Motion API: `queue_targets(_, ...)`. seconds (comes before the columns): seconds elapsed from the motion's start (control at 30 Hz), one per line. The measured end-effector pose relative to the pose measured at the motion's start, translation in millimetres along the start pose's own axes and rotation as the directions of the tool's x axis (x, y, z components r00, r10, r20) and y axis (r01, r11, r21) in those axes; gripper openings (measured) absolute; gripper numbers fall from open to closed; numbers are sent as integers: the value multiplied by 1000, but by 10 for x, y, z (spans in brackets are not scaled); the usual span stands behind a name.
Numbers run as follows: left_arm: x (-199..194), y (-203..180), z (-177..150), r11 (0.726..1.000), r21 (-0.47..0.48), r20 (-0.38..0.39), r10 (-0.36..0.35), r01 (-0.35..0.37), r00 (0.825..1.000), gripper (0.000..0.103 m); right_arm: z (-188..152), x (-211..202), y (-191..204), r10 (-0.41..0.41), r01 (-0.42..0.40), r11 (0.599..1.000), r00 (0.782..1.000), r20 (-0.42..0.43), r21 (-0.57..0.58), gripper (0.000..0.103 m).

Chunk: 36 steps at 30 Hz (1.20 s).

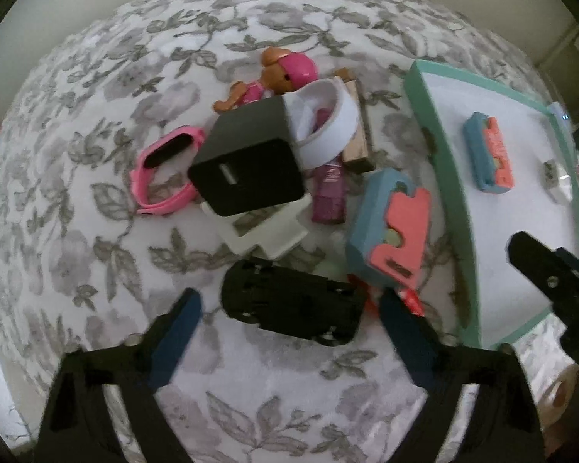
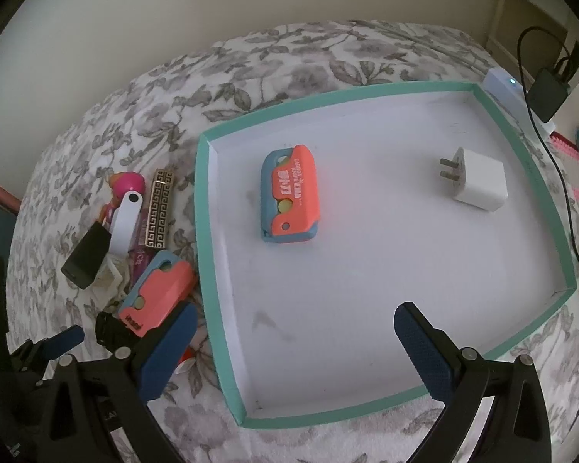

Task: Organize rigid objects
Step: 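Grasp the black toy car with the left gripper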

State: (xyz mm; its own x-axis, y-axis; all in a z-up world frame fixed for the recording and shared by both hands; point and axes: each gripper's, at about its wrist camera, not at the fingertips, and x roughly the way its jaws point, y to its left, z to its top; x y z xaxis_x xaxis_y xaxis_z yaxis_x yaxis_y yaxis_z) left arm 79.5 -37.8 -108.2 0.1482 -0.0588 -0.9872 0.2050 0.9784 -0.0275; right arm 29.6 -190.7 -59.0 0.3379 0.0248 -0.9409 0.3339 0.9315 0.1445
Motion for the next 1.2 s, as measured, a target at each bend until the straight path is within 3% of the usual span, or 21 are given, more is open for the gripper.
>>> queue_targets(0.03,2,-17,6,1000,-1,-3,-18,18,1000,77,0,1,4,0,0,1000,1000,0,0,103)
queue_targets(0.23,-38,-137,-18,999,34,1,-5,5,1000,77,-2,8,6,4,-4,1000,1000,-2,2,103)
queue_targets(0.57,-113,299,-31,992,-119,11,46,-44,999,77,-54,-14,199,65,-65,995,998,5,-73,102)
queue_targets(0.87,-127,753,-51,956,-283,11,78,-72,997,77,-165,-107,579,172,-165,965,985,20,-205,83)
queue_targets(0.93,-122,770,-38,954,-294,12,71,-64,997,77,-198,-126,680,178,-167,955,984,22,-246,79)
queue_targets(1.07,-142,752,-26,951,-305,14,62,-55,998,77,-244,-99,795,194,-187,938,981,-3,-291,61)
queue_targets(1.2,-127,821,-48,949,-311,14,59,-51,998,77,-299,-22,868,192,-195,929,981,-43,-314,54)
